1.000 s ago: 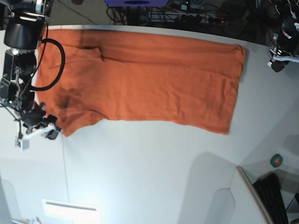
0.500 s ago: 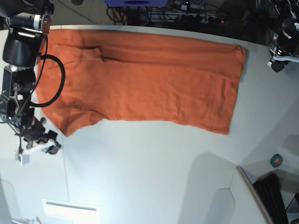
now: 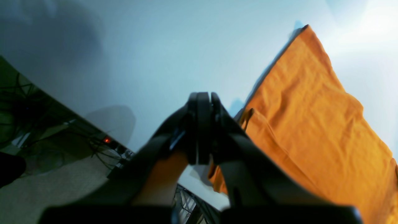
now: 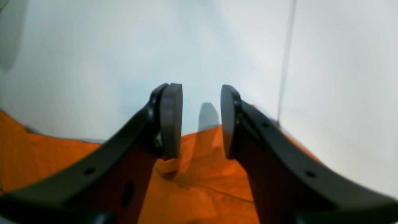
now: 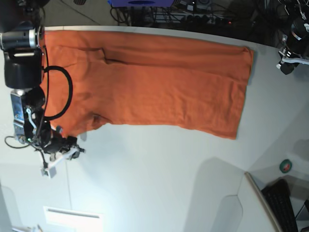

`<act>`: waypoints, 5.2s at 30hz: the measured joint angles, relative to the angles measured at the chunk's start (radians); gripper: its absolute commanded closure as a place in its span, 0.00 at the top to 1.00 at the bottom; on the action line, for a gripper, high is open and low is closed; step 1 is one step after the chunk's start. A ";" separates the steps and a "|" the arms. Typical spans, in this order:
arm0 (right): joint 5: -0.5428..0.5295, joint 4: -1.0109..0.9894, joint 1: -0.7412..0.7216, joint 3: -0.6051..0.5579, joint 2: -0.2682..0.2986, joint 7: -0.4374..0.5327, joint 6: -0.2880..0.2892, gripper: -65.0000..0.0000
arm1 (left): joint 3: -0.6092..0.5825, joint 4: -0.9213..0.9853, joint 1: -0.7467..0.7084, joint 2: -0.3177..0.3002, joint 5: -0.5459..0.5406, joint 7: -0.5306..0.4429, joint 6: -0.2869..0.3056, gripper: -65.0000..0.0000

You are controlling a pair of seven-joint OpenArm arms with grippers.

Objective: Layout the t-shirt on the table in an organized manner, then fold the t-shirt properly
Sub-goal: 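Pinch the hem corner with the right gripper and the other hem corner with the left, then hold both hem corners and lift them toward the collar edge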

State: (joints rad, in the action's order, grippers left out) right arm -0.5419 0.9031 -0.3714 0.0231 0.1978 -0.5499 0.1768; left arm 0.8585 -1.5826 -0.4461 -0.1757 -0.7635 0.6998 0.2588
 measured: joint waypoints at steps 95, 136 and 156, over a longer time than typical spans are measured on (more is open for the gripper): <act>-0.013 -0.020 -0.074 -0.379 0.029 -0.076 -0.300 0.00 | -0.635 0.735 0.787 -0.177 0.347 -0.004 -0.007 0.81; -0.007 -0.019 0.008 -0.249 0.065 0.043 -0.299 0.00 | -0.823 0.985 0.877 -0.110 0.349 -0.279 -0.008 0.00; -0.007 0.157 0.098 -0.249 0.084 0.117 -0.297 0.00 | -0.823 0.854 0.826 -0.158 0.352 -0.205 -0.011 0.00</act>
State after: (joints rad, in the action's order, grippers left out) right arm -0.5491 1.0599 -0.2729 -0.2264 0.2821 -0.4328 -0.1204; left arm 0.0357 -0.7288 0.3794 -0.3332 -0.4114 0.4950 0.2481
